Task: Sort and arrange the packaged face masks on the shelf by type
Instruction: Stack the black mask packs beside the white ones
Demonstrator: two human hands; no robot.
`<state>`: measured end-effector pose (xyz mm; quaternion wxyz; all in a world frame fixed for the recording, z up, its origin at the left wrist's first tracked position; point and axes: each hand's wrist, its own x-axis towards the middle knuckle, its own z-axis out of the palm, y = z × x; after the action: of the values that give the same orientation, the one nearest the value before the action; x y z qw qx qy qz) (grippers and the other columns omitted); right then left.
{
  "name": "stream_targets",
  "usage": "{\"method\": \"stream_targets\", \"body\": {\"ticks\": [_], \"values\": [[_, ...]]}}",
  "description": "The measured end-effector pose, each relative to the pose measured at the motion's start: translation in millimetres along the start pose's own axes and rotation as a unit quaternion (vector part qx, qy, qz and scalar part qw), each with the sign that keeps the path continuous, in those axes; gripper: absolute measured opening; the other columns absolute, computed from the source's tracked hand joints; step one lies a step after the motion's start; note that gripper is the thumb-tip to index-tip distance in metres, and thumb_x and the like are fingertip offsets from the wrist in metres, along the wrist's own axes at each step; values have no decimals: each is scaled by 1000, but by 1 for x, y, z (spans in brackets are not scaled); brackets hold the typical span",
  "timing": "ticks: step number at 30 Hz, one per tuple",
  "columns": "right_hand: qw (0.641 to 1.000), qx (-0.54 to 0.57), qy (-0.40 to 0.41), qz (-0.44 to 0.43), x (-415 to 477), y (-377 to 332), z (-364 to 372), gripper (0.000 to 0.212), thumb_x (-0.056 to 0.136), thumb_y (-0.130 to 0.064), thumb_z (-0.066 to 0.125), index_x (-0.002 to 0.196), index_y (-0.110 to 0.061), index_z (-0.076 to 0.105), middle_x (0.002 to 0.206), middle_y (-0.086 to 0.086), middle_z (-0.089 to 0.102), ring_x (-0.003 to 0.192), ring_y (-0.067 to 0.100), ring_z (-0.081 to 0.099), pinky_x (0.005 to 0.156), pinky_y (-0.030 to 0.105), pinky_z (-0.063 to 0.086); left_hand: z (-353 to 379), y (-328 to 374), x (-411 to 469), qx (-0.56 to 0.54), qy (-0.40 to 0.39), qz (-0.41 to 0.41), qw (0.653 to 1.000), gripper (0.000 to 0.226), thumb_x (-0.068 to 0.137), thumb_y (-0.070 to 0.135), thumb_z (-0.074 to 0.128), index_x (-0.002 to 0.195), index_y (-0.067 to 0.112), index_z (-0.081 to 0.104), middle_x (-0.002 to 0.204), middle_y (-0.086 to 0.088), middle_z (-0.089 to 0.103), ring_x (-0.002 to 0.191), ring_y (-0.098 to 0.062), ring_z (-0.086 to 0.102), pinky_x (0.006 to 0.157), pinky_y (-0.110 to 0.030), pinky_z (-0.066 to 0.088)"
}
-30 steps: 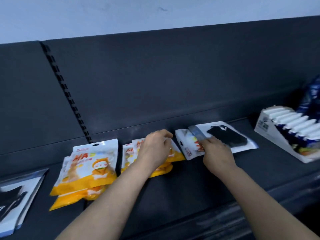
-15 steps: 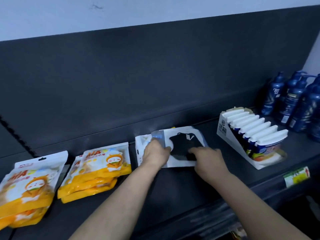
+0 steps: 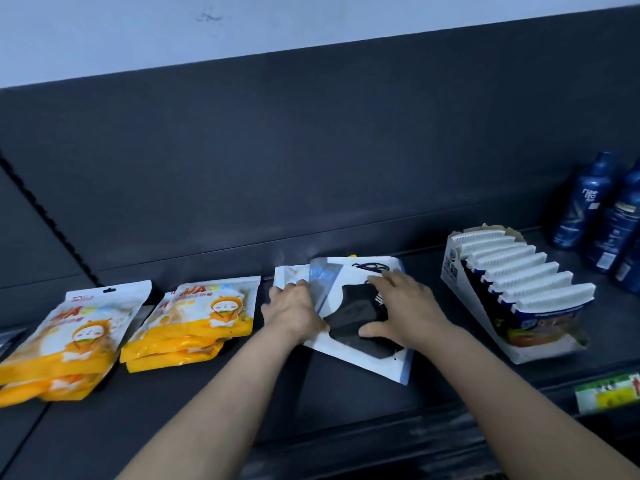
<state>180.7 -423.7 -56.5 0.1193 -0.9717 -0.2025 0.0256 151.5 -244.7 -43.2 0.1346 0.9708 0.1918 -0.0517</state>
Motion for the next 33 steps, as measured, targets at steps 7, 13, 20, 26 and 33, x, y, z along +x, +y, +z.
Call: {"method": "stream_targets", "body": {"ticks": [7, 13, 20, 26, 33], "values": [[992, -21, -80, 97, 14, 3, -4, 115, 44, -78, 71, 136, -19, 35, 136, 2, 46, 126, 25, 40, 97, 45, 33, 2, -14, -14, -96, 43, 24, 994, 57, 81, 34, 65, 133, 19, 44, 132, -4, 51, 127, -27, 36, 98, -37, 42], [992, -17, -84, 89, 11, 9, -5, 124, 44, -75, 74, 145, -21, 25, 155, 8, 18, 145, 31, 3, 112, 61, 8, -3, -18, -11, -130, 75, 19, 989, 55, 89, 30, 55, 140, 15, 41, 142, -4, 49, 130, -29, 42, 103, -39, 41], [983, -57, -127, 117, 7, 7, -11, 129, 35, -83, 69, 141, -22, 30, 143, 5, 37, 133, 27, 31, 105, 47, 28, -9, -14, -9, -148, 109, 26, 983, 51, 91, 26, 54, 141, 18, 42, 139, -5, 52, 130, -28, 43, 102, -36, 41], [971, 159, 119, 134, -1, 17, -38, 47, 82, -49, 64, 108, -13, 50, 111, 11, 64, 101, 31, 60, 76, 36, 46, -15, -14, -7, -188, 186, 9, 964, 42, 92, 16, 50, 134, 16, 46, 133, -9, 55, 124, -30, 48, 95, -39, 43], [885, 307, 315, 149, -22, 12, -40, 38, 98, -27, 43, 123, 1, 34, 109, 23, 60, 94, 40, 58, 68, 32, 38, 0, -1, -7, -141, 118, 30, 982, 50, 90, 35, 57, 136, 19, 46, 137, -6, 49, 130, -27, 37, 100, -37, 38]]}}
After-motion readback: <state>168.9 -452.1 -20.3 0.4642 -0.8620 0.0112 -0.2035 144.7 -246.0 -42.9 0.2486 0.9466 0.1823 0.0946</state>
